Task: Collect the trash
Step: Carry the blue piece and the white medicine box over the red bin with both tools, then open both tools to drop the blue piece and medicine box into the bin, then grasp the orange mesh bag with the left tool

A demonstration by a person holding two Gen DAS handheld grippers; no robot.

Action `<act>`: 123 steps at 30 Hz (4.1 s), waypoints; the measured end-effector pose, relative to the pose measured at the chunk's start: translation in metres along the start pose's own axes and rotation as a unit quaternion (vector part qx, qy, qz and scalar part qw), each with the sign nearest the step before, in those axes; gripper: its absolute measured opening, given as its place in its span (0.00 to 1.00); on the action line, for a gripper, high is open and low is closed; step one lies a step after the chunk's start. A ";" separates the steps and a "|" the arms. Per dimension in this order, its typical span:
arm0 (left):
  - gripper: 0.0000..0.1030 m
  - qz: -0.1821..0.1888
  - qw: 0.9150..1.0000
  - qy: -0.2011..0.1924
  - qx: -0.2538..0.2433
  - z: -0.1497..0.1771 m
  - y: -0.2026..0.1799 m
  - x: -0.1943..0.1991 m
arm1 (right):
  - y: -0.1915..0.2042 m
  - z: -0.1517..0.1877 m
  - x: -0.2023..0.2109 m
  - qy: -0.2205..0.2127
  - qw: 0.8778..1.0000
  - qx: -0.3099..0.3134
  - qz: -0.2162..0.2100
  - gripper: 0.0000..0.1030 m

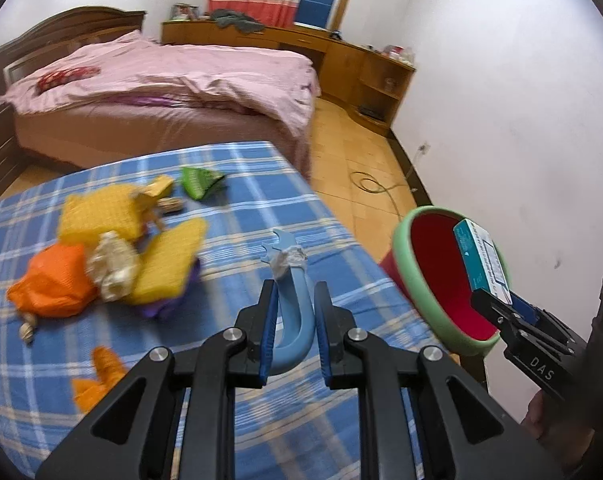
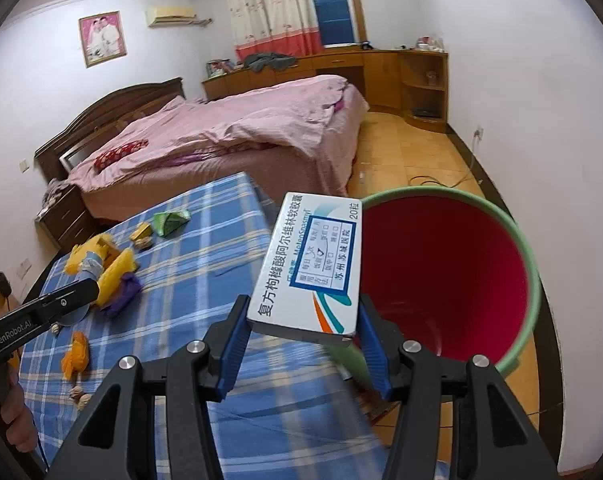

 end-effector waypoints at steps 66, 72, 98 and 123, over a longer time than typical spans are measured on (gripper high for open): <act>0.63 0.002 1.000 0.019 -0.023 -0.004 -0.041 -0.033 | -0.062 0.003 -0.002 -0.012 0.998 -0.064 0.001 0.82; 0.70 -0.040 0.999 0.012 -0.006 0.000 -0.001 -0.016 | -0.038 0.003 -0.005 -0.007 0.999 -0.050 -0.014 0.84; 0.70 -0.167 0.982 0.060 0.073 0.068 0.137 0.001 | 0.037 0.020 -0.020 0.029 0.998 -0.002 -0.060 0.86; 0.34 -0.139 0.984 0.009 0.110 0.058 0.166 0.014 | 0.099 0.021 -0.050 0.057 0.993 0.035 -0.102 1.00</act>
Point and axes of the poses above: each gripper's, at about its wrist camera, not at the fingertips, and x roughly against the way its jaws point, y to its left, z to its underside, the point moved 5 cm from there along -x, roughly the way its jaws point, and after that the axes turned 3 degrees about -z, right-handed, at the moved point
